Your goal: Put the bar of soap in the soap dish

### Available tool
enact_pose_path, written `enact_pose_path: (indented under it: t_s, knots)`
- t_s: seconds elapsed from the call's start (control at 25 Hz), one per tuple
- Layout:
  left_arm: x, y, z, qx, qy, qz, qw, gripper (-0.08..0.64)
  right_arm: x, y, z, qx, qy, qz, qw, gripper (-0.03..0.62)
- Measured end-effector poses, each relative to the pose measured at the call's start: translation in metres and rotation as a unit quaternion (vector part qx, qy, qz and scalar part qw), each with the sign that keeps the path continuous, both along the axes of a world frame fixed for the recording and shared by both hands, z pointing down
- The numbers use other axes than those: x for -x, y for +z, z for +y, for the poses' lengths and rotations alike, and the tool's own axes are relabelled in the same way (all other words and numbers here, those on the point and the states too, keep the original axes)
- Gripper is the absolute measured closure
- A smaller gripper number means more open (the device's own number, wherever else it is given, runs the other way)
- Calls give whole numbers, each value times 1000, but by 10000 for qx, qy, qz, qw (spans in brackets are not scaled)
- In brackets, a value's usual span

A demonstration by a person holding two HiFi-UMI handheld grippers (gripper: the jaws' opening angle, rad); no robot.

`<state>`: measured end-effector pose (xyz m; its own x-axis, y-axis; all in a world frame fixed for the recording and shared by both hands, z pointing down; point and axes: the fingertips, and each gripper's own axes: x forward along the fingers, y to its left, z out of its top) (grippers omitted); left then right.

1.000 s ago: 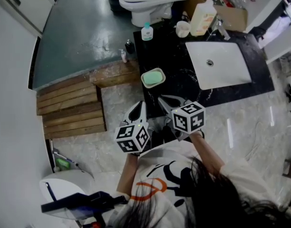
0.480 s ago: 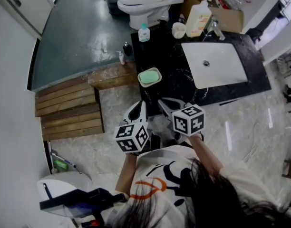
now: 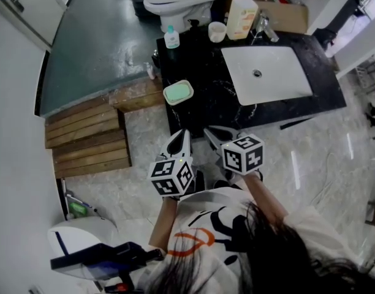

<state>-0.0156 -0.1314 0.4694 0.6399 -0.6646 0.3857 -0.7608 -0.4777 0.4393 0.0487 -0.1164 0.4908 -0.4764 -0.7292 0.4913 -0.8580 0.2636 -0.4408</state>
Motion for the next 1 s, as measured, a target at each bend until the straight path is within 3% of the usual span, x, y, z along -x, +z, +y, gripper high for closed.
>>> enact_pose_path:
  t_s: [0.48,1.0]
  knots:
    - [-37,1,81,35,-62,-193,9998,558,-34,0,74,-10,-93,-160,9998,575]
    - [-49,10,162,40,-287,-278,9992,558,-42,6,153,-10,-361,-289,9989,575]
